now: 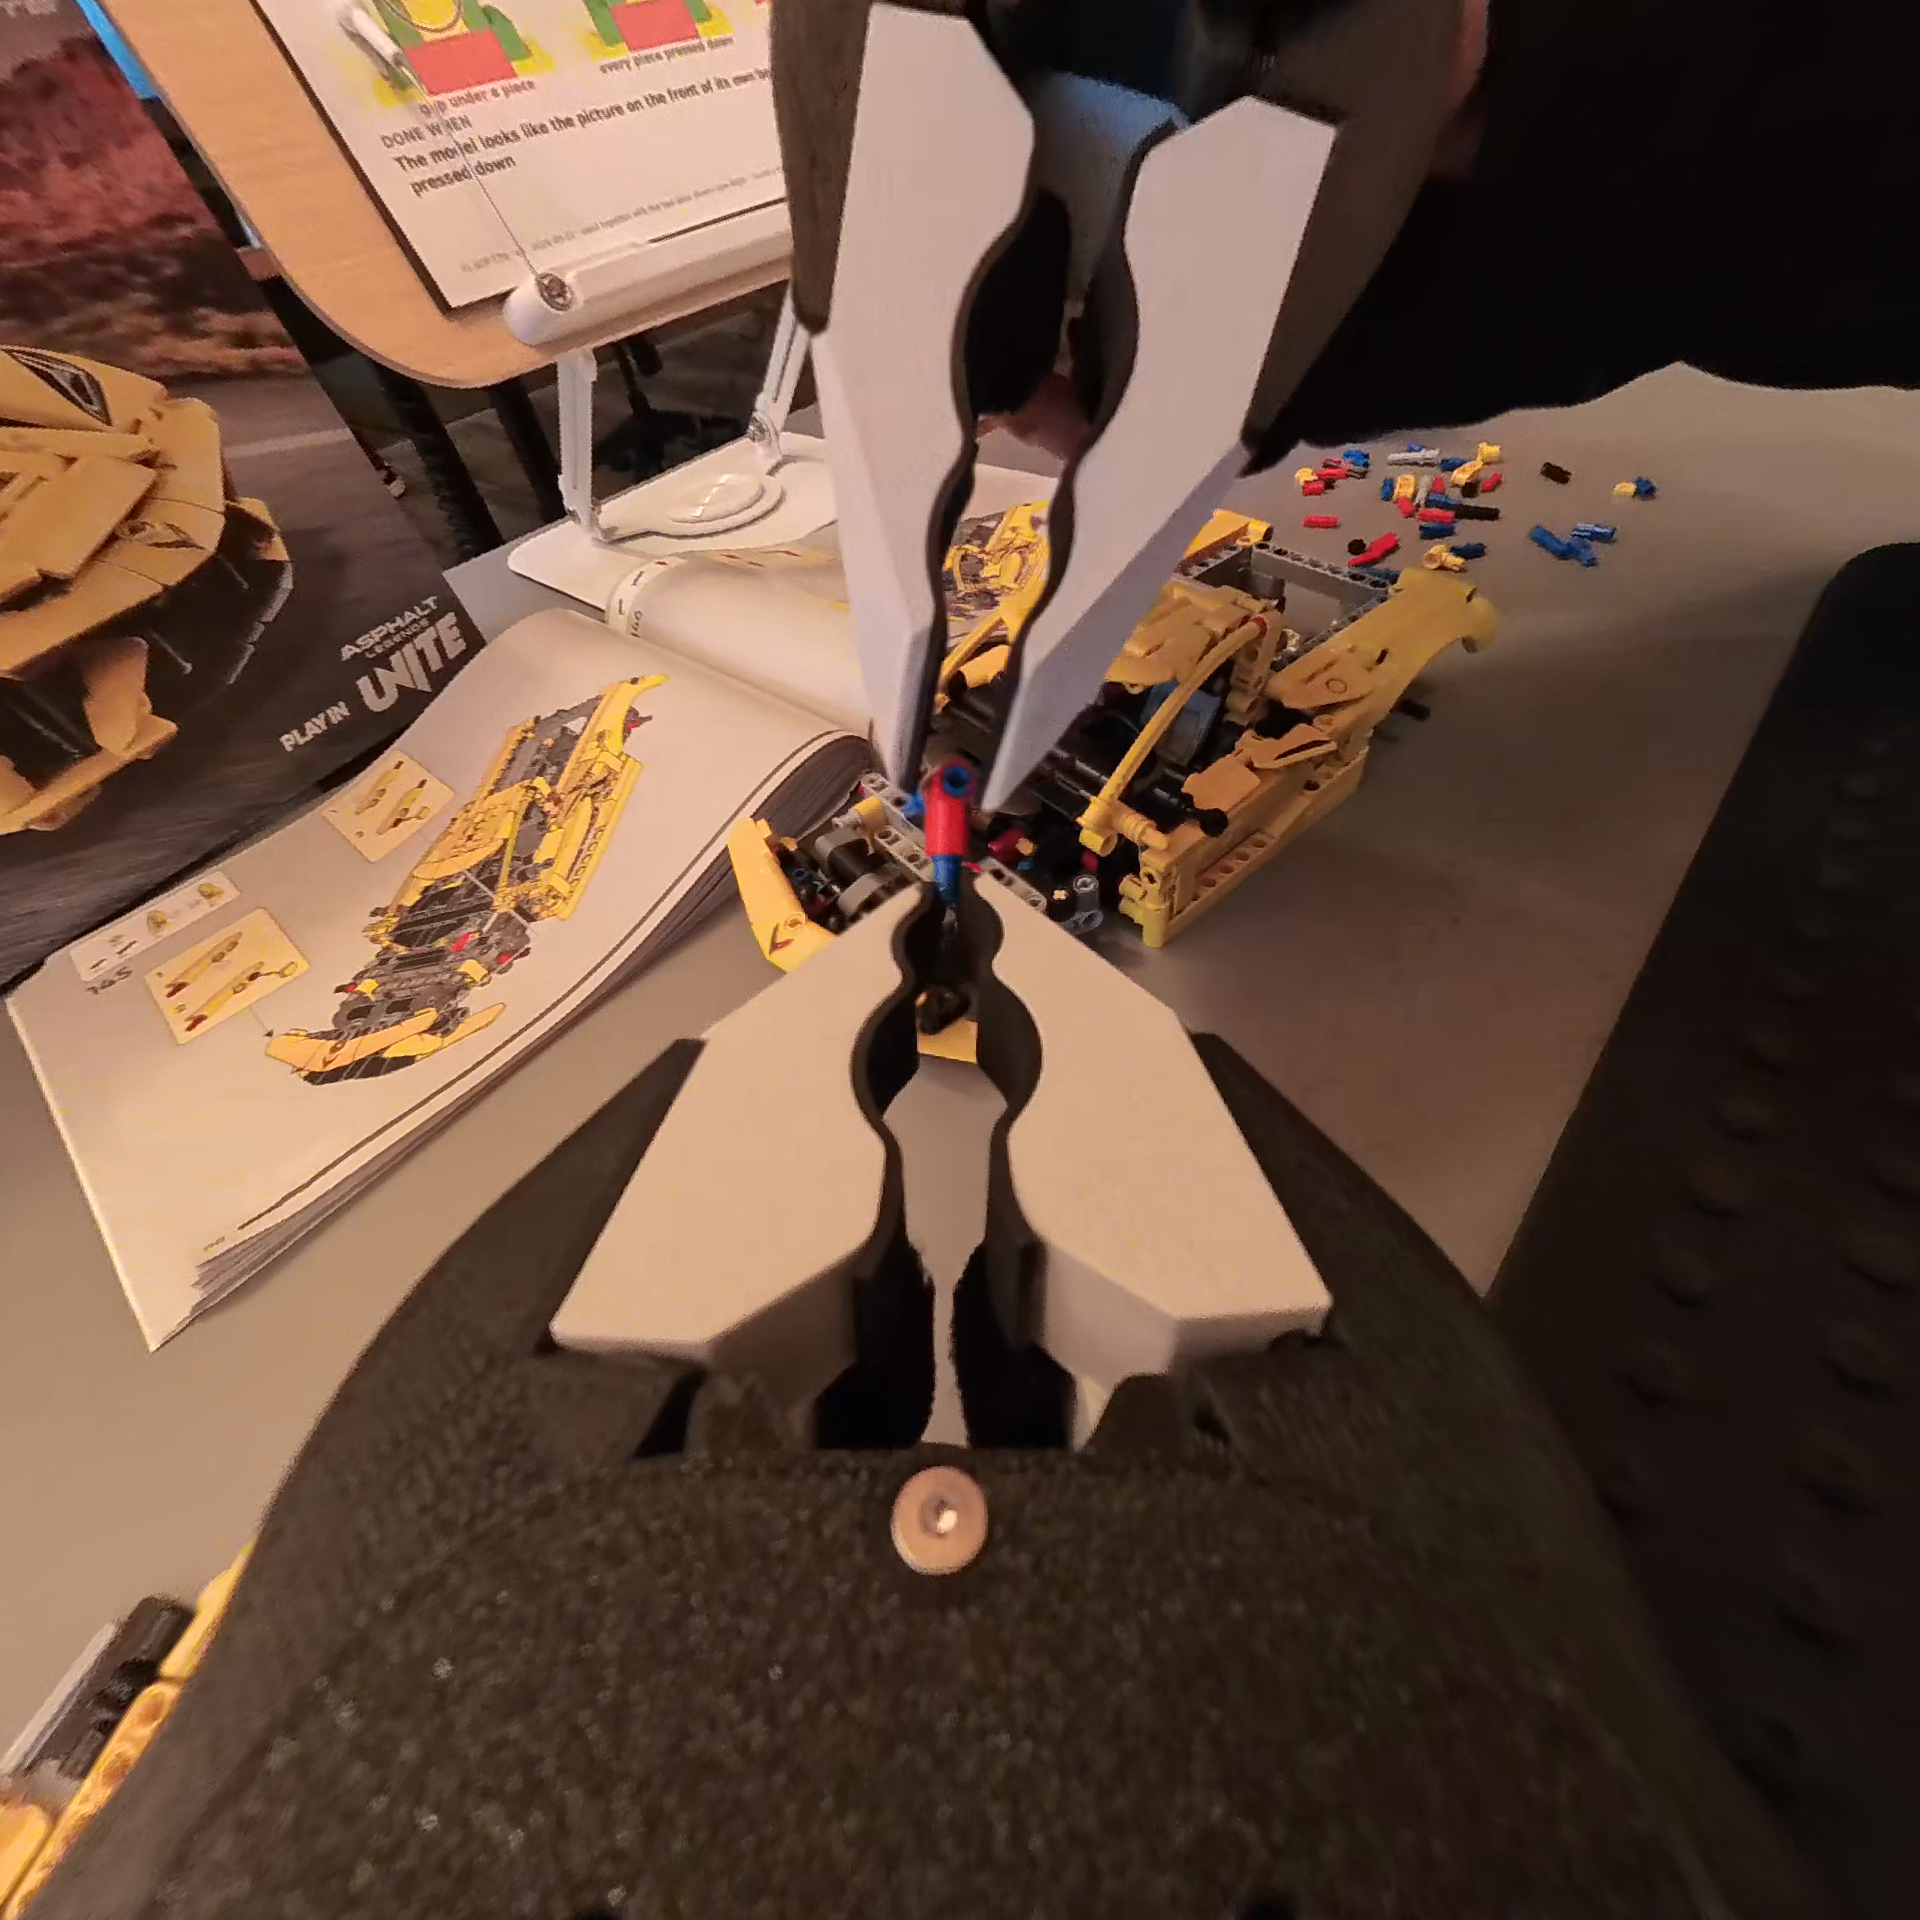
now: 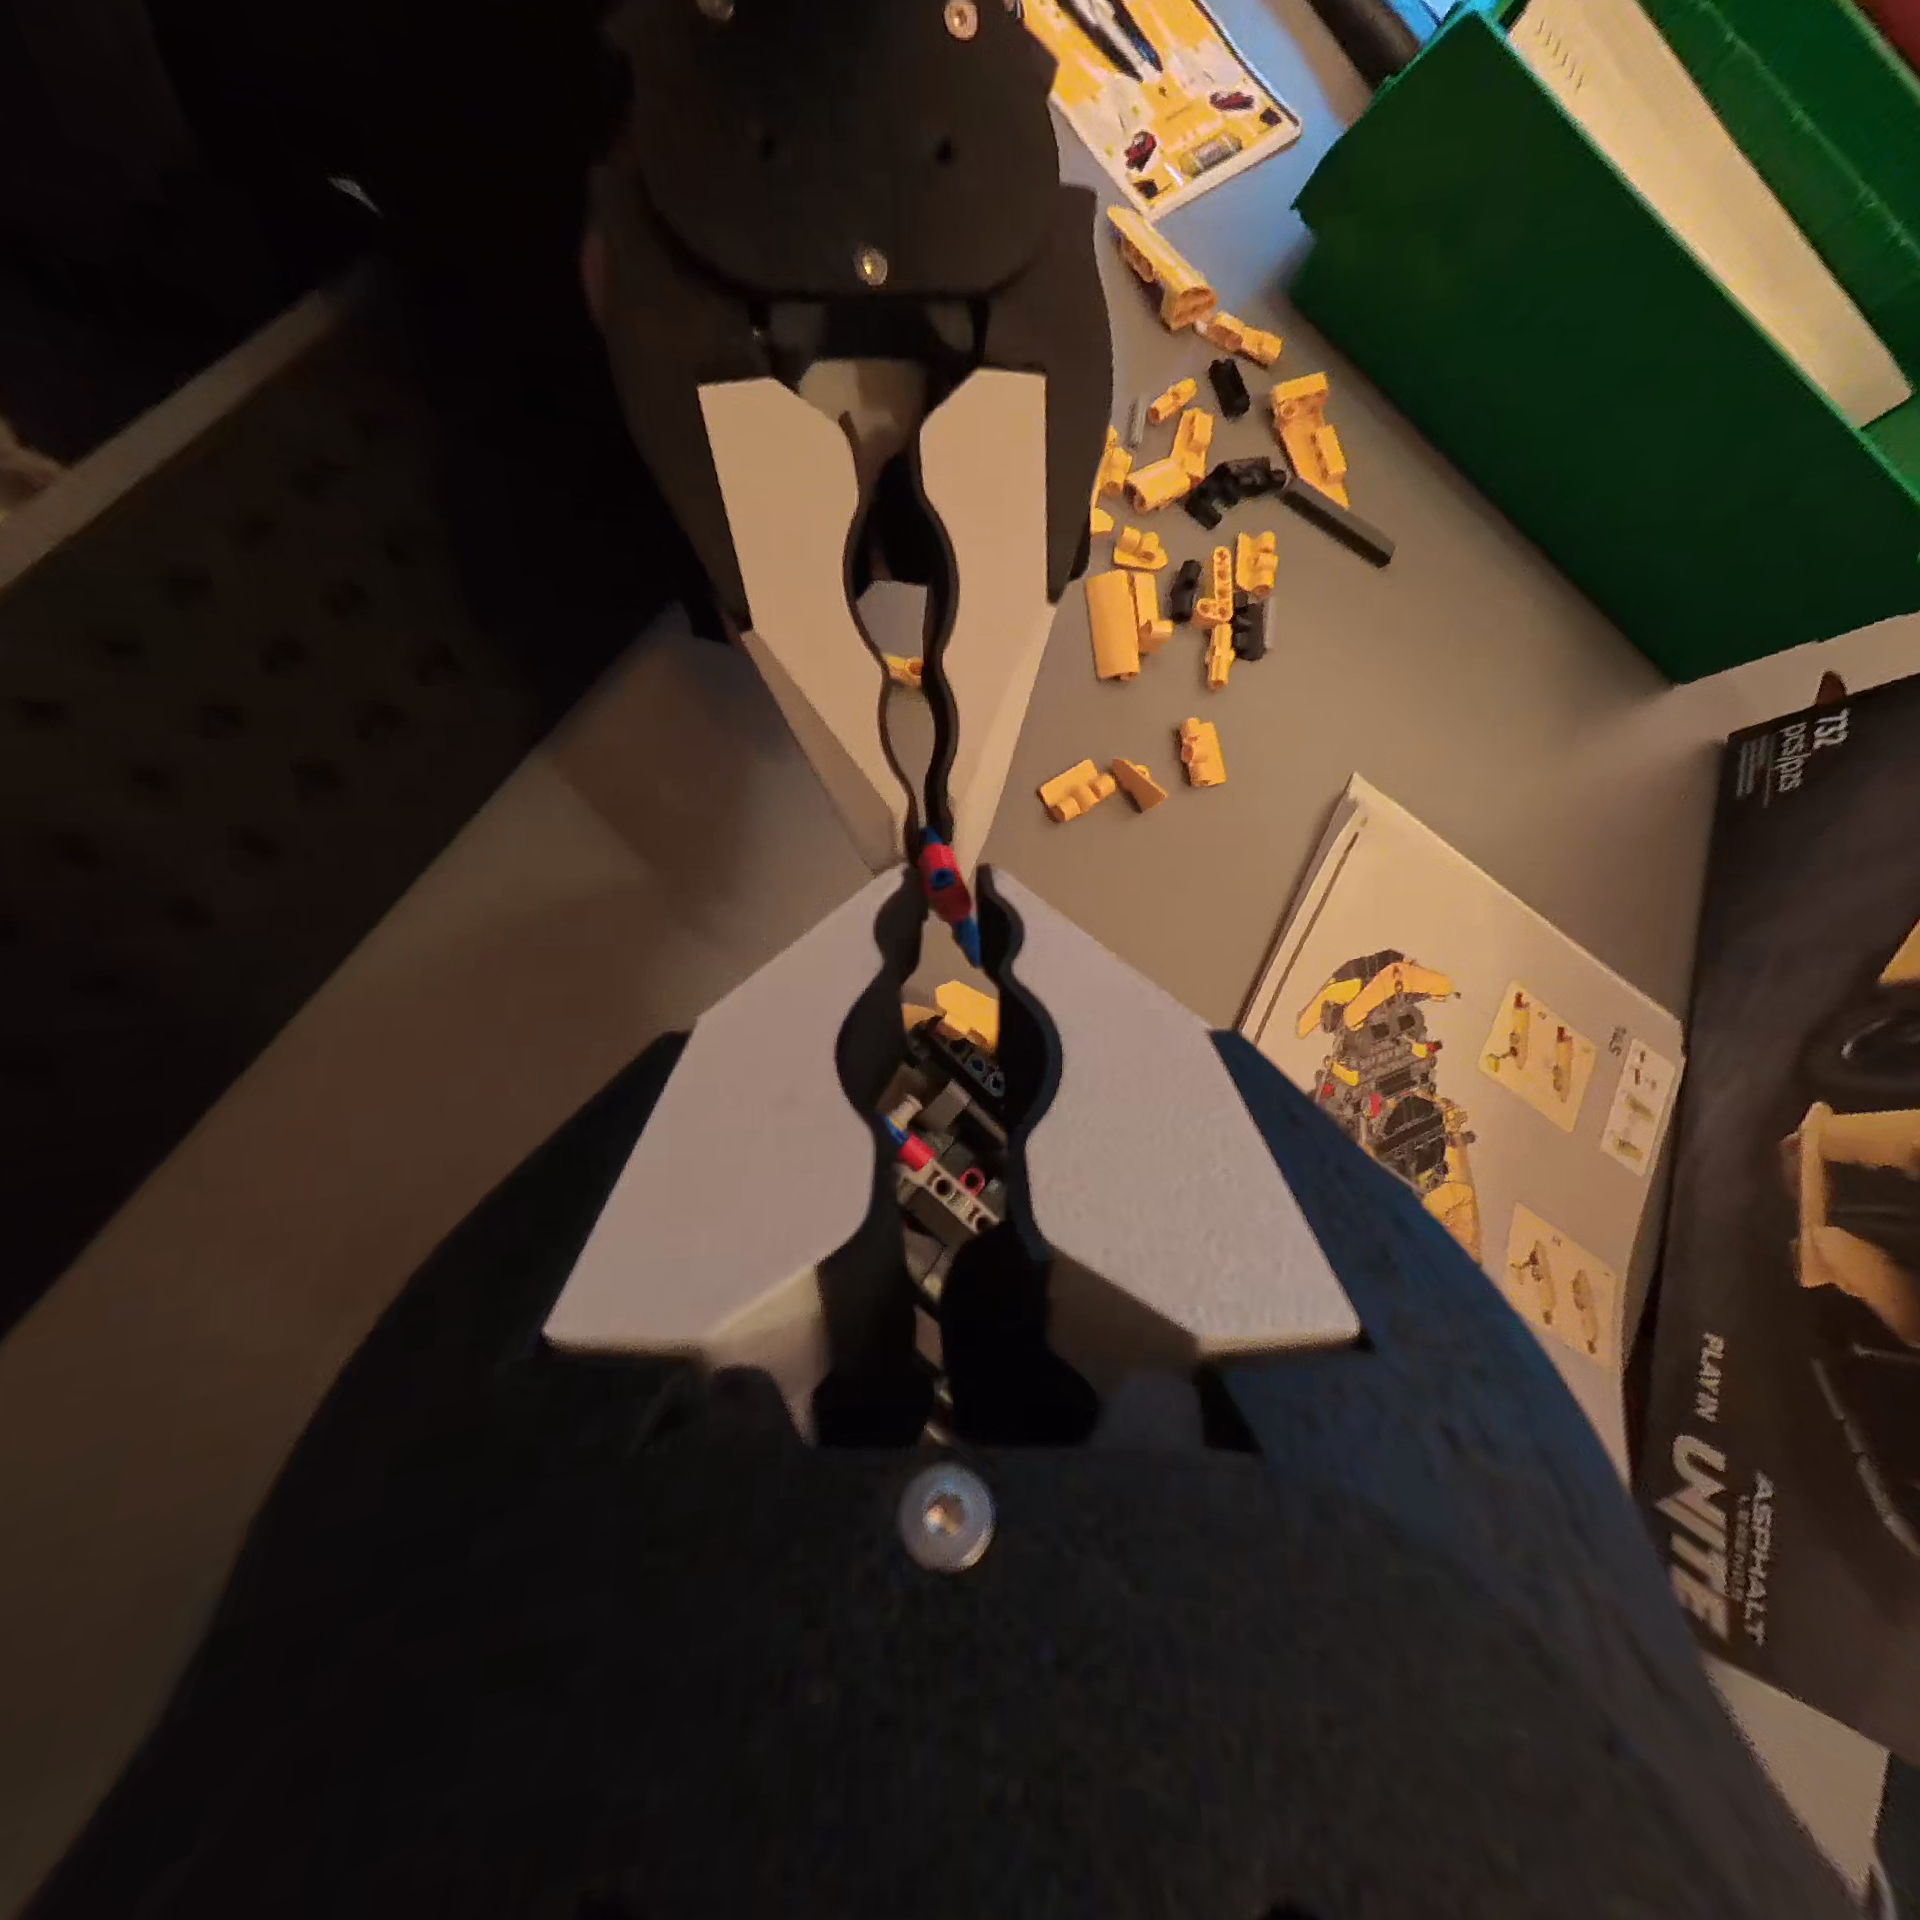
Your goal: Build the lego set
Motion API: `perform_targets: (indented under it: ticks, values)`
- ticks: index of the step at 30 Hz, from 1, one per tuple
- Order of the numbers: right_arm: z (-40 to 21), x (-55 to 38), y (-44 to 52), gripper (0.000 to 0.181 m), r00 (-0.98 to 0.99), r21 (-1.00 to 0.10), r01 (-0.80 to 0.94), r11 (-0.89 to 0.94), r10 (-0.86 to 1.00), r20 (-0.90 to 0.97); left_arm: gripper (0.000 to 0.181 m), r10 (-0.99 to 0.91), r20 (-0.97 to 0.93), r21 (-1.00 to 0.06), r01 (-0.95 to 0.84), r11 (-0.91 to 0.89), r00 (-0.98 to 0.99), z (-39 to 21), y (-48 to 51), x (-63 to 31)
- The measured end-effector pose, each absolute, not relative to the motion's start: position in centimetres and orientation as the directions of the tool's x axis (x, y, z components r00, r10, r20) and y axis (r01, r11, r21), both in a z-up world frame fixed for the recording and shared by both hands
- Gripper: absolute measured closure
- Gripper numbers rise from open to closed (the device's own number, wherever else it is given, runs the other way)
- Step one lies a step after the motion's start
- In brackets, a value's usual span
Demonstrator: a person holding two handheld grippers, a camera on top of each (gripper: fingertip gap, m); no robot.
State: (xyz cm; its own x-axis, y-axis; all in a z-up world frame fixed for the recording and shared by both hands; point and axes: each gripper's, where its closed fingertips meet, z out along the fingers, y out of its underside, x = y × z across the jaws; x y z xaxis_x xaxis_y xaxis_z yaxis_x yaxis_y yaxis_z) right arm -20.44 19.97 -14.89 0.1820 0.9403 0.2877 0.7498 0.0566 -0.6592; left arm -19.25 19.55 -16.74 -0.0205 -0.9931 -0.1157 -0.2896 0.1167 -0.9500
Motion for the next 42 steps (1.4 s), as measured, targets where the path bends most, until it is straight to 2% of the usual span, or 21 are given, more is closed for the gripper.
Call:
perform_targets:
  ticks: [7, 8, 10, 12, 15, 17, 21, 25, 27, 37, 42]
  values:
    - [-15.6, -19.8, 19.8, 0.176, 0.108, -0.588, 0.802, 0.103, 0.943, 0.314, 0.178, -0.998, -0.062, -0.956, -0.288, 0.064, -0.015, -16.8, 19.6, -19.0]
    - [-15.5, -18.7, 20.5, 0.176, 0.093, -0.534, 0.837, 0.122, 0.929, 0.358, 0.179, -0.999, -0.035, -0.953, -0.302, 0.031, 0.008, -17.1, 20.1, -19.1]
    - [-16.2, -14.7, 22.4, 0.175, 0.05, -0.346, 0.932, 0.106, 0.91, 0.413, 0.158, -0.997, 0.075, -0.922, -0.379, -0.074, 0.012, -18.9, 20.7, -18.9]
    - [-17.7, -12.2, 22.9, 0.175, -0.01, -0.228, 0.968, 0.1, 0.93, 0.367, 0.145, -0.982, 0.189, -0.88, -0.444, -0.17, 0.001, -19.9, 21.1, -18.2]
    - [-20.5, -10.7, 22.9, 0.175, -0.156, -0.04, 0.984, 0.174, 0.945, 0.286, 0.135, -0.991, 0.135, -0.877, -0.466, -0.119, 0.0, -20.4, 23.1, -16.9]
    - [-21.4, -10.1, 22.9, 0.175, -0.191, 0.036, 0.981, 0.188, 0.956, 0.222, 0.131, -0.98, 0.194, -0.833, -0.533, -0.147, -0.032, -21.5, 23.4, -16.0]
    - [-22.1, -9.8, 22.8, 0.175, -0.179, 0.094, 0.981, 0.17, 0.979, 0.102, 0.131, -0.957, 0.287, -0.805, -0.55, -0.222, -0.033, -22.1, 23.7, -15.3]
    - [-22.2, -10.0, 22.9, 0.175, -0.194, 0.221, 0.957, 0.186, 0.981, 0.017, 0.138, -0.944, 0.329, -0.781, -0.564, -0.269, -0.005, -23.0, 23.8, -15.3]
    - [-22.2, -10.0, 22.9, 0.175, -0.211, 0.257, 0.945, 0.203, 0.977, 0.005, 0.149, -0.942, 0.336, -0.782, -0.563, -0.267, -0.02, -23.0, 23.5, -15.3]
    - [-22.4, -10.3, 22.9, 0.175, -0.443, 0.398, 0.827, 0.397, 0.896, 0.026, 0.15, -0.942, 0.336, -0.784, -0.56, -0.268, -0.019, -23.0, 23.4, -15.3]
    - [-22.5, -10.9, 22.6, 0.175, -0.472, 0.378, 0.823, 0.423, 0.881, 0.041, 0.15, -0.941, 0.338, -0.784, -0.56, -0.269, -0.02, -23.0, 23.4, -15.3]
